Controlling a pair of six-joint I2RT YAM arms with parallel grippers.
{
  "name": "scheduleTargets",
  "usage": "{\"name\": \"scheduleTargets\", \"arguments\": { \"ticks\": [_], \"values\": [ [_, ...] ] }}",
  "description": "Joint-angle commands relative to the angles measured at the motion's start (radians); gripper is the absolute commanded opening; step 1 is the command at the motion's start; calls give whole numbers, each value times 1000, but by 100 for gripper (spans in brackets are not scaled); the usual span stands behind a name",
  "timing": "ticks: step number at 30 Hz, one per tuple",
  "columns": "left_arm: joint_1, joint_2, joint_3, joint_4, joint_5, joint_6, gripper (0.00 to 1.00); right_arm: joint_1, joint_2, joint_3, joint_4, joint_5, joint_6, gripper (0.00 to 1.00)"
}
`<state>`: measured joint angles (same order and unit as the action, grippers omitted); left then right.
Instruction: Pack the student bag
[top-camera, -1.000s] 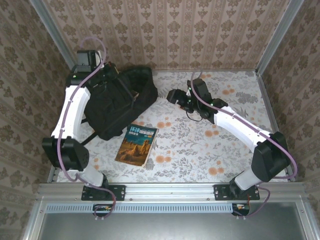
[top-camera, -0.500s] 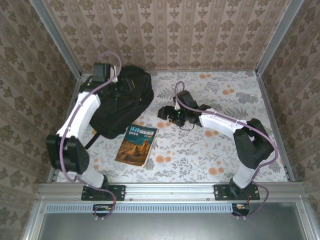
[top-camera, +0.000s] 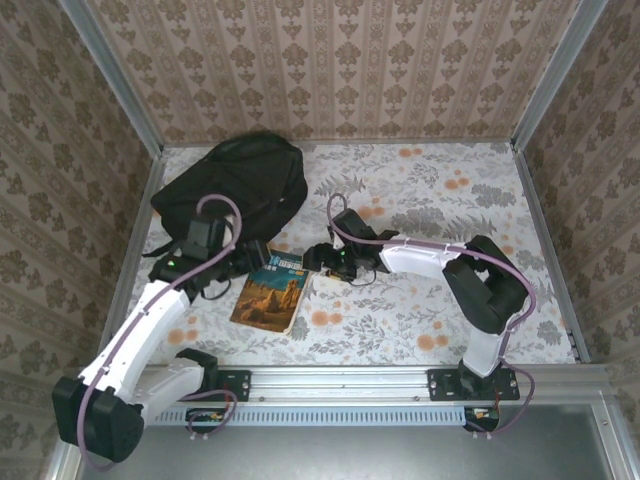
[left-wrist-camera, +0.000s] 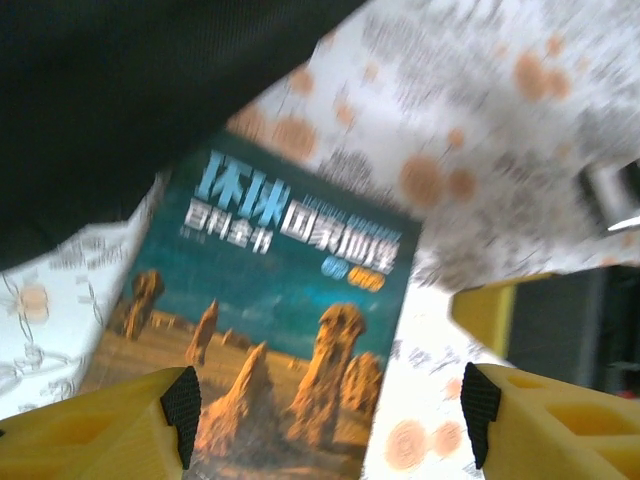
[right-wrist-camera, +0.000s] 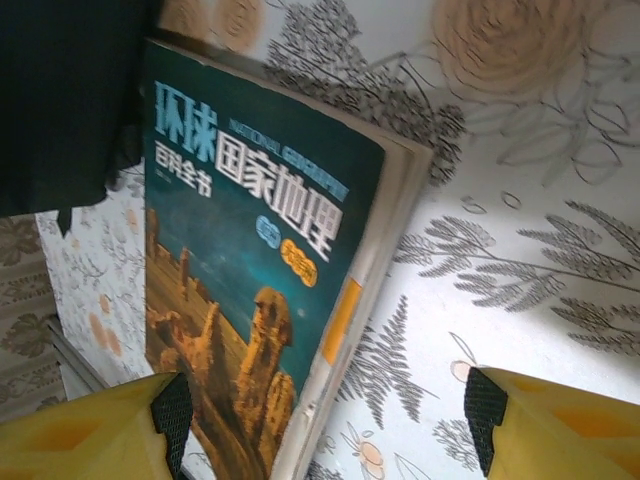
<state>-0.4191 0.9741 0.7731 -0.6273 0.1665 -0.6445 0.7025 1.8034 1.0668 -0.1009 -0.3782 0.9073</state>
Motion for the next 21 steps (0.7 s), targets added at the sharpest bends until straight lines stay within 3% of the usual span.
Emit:
{"name": "scheduleTargets", "arguments": {
  "ticks": [1, 4, 12, 18, 21],
  "values": [
    [-112, 27, -87, 34, -136, -65, 75, -1, -34, -35, -13, 8, -29, 75],
    [-166, 87, -118, 51, -229, -75, 77, -1, -54, -59, -31, 3, -57, 76],
    [-152, 108, -174, 87, -375, -51, 78, -2, -49, -104, -6, -33, -52, 76],
    [-29, 177, -268, 252, -248, -3, 77, 0, -29, -117, 64, -91, -38, 78],
    [28, 226, -298, 350, -124, 9, 77, 0, -29, -128, 87, -95, -36, 79]
  ]
}}
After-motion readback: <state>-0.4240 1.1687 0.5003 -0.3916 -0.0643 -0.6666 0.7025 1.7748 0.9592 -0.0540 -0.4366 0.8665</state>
